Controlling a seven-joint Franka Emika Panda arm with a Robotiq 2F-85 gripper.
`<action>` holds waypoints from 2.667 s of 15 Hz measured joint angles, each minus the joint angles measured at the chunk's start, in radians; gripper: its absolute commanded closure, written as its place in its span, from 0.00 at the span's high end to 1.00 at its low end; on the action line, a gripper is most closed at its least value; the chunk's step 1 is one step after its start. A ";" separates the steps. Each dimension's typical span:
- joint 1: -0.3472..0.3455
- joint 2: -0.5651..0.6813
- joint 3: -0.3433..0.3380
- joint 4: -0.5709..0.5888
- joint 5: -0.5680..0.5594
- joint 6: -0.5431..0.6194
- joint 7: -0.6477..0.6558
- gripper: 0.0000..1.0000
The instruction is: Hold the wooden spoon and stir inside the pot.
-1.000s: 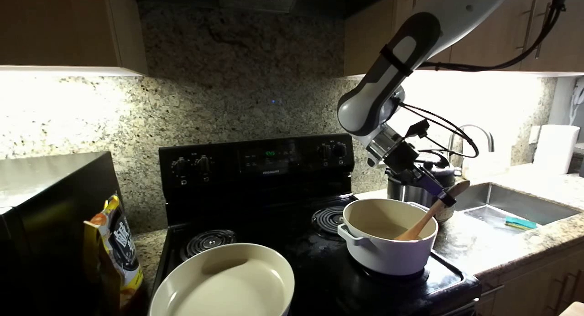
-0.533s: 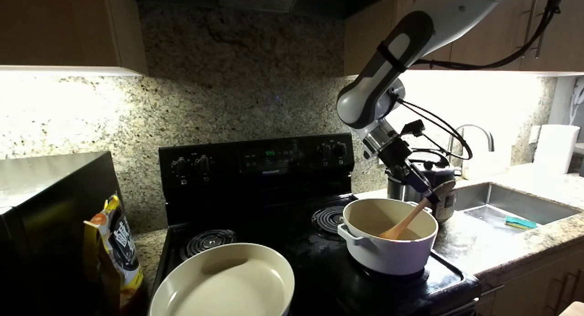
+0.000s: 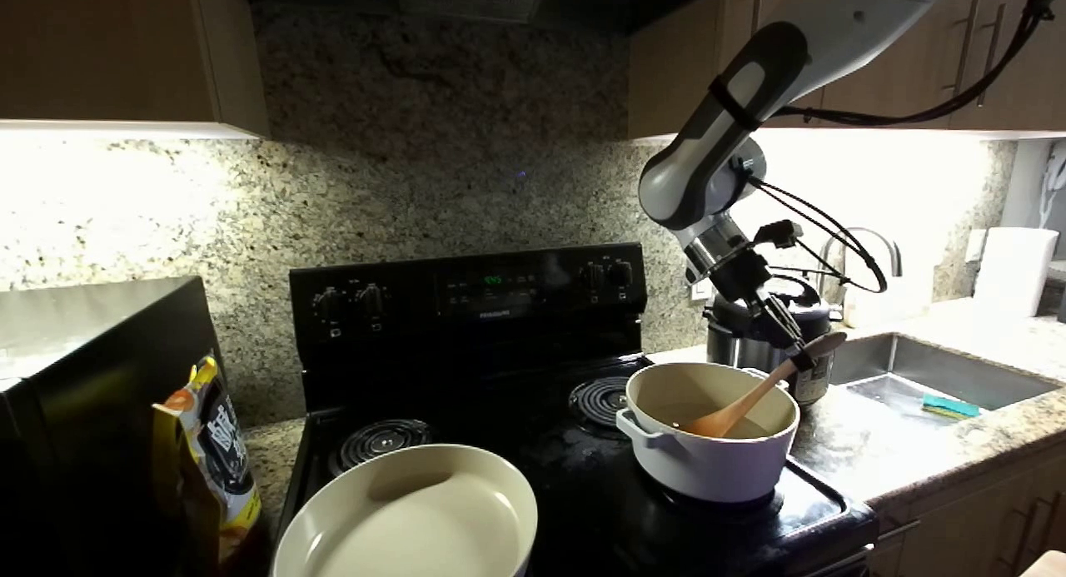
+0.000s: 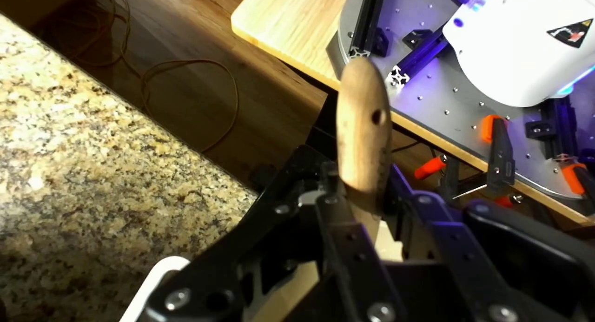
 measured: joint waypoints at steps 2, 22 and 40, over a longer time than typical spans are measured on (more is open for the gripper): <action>-0.002 -0.007 -0.004 -0.018 -0.002 0.000 0.004 0.08; 0.068 -0.058 0.051 -0.051 -0.031 0.035 0.040 0.08; 0.061 -0.051 0.055 -0.092 -0.075 -0.050 0.046 0.08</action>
